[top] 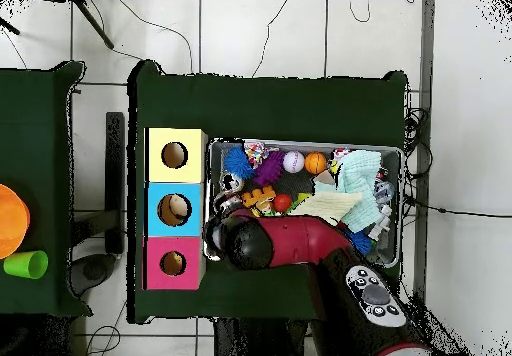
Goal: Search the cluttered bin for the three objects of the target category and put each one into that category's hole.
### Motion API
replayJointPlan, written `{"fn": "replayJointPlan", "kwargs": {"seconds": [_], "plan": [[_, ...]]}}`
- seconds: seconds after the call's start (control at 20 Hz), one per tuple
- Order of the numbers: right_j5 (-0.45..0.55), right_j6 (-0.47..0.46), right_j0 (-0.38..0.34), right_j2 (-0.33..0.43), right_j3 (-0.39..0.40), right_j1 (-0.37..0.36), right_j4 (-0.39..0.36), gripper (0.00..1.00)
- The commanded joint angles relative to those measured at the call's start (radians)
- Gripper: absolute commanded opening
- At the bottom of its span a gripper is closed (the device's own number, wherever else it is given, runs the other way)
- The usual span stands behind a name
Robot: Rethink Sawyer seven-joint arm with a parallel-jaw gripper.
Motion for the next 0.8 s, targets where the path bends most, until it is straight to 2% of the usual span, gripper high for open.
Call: {"fn": "replayJointPlan", "kwargs": {"seconds": [0.05,0.2,0.5,0.8], "plan": [[0.088,-0.107,-0.015,-0.039,-0.121,0.06,-0.063,0.0],[0.07,-0.081,-0.012,-0.044,-0.103,0.045,-0.049,0.0],[0.049,-0.096,-0.076,0.005,-0.069,0.037,-0.033,0.0],[-0.038,-0.082,-0.067,-0.032,-0.033,0.027,-0.095,0.0]]}}
